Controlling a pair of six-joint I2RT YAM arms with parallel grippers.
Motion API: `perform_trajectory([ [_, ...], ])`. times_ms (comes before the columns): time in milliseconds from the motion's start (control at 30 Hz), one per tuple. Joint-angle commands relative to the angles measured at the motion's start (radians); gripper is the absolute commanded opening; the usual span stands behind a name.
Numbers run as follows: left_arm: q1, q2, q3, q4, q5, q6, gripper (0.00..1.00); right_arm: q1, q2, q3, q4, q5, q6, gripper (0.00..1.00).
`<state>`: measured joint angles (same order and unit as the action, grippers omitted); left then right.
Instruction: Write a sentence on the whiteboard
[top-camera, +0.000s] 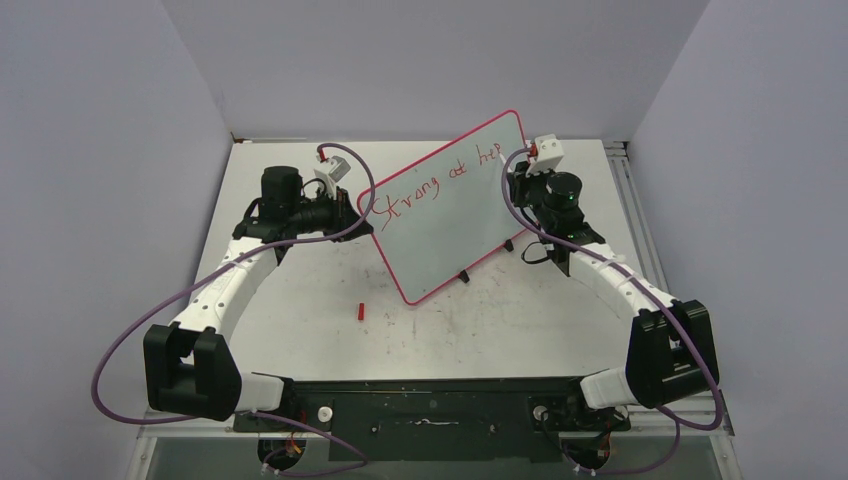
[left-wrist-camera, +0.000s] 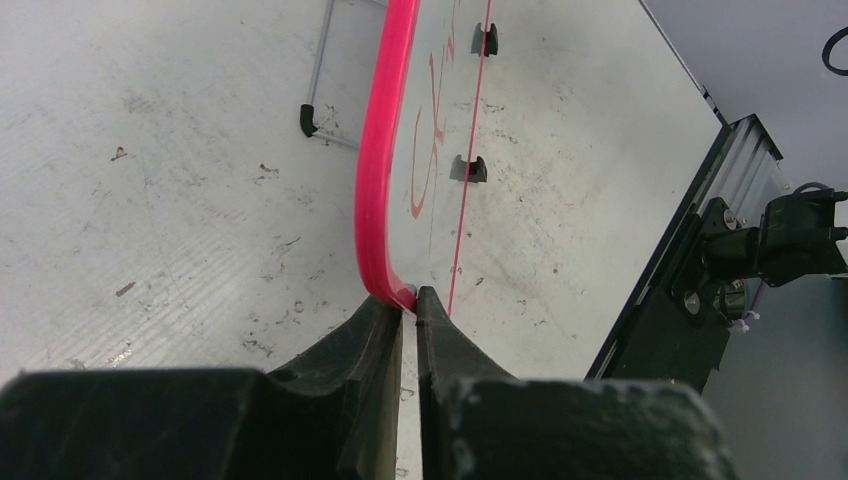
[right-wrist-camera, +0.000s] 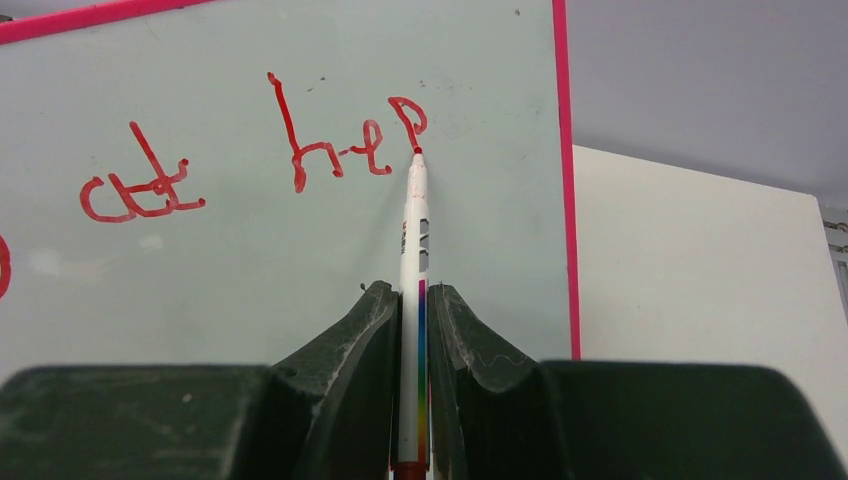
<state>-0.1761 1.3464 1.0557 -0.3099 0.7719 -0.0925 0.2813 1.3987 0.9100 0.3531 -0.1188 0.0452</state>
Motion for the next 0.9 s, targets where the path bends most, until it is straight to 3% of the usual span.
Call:
perform_trajectory([
  [0,-0.009,0.007,0.031,0.005,0.018,0.023,0.00,0.005,-0.032,-0.016,0.028,0.010,-0.003,0.05],
  [867,-0.013,0.007,0.031,0.006,0.019,0.022,0.00,0.018,0.015,0.070,0.065,0.021,-0.011,0.05],
])
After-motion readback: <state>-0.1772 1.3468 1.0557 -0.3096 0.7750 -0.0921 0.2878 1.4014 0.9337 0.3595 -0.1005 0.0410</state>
